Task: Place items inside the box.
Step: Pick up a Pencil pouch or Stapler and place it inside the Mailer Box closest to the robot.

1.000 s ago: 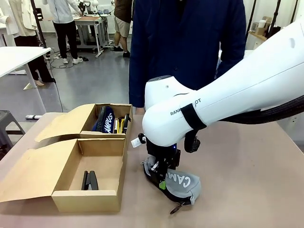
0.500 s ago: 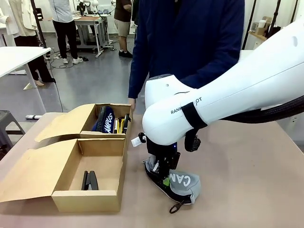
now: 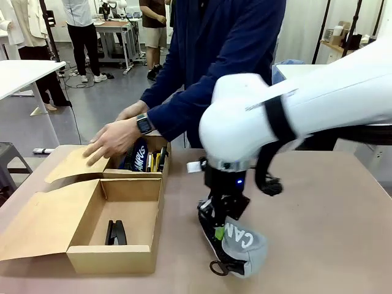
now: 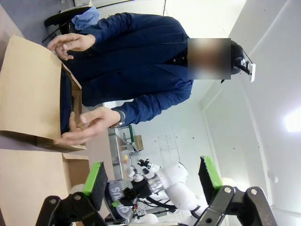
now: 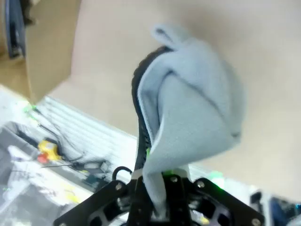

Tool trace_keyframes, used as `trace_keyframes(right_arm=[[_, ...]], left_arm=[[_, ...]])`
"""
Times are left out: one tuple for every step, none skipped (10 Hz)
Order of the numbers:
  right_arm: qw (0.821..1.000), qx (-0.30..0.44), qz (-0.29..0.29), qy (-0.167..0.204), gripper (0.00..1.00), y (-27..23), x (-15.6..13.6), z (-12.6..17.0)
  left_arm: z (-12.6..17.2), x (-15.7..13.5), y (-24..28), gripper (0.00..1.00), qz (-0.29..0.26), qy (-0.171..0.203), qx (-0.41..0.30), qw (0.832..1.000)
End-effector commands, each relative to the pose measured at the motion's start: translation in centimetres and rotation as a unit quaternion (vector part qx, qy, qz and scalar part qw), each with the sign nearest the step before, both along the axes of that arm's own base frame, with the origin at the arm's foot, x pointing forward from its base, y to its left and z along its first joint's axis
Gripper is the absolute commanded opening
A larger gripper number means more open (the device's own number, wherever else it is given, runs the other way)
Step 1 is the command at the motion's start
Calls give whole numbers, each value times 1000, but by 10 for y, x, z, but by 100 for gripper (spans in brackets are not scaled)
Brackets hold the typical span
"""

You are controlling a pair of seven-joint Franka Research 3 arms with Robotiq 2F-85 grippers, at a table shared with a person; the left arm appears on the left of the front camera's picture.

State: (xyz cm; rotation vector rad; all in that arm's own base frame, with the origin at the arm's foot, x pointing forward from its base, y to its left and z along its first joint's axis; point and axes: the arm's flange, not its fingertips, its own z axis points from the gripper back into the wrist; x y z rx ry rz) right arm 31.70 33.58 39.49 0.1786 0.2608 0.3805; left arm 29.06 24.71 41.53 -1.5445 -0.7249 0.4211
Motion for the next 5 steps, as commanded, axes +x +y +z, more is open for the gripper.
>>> trace_keyframes(right_arm=[[989,93,-110,17,0,-77,-29,34],[979,139,-151,14,0,-93,-30,38],[958,203,-199,-30,0,-86,-28,44],[989,84,-114,31,0,-67,-22,41],[976,141,-166,25,7,-89,-24,54]], left_arm=[[1,-2,-1,100,-2,-12,3,1000],[1,-2,-1,100,-2,-12,3,1000],[1,-2,-1,100,-2,-12,3,1000],[1,-2,-1,100,-2,-12,3,1000],[1,-2,-1,100,-2,-12,3,1000]])
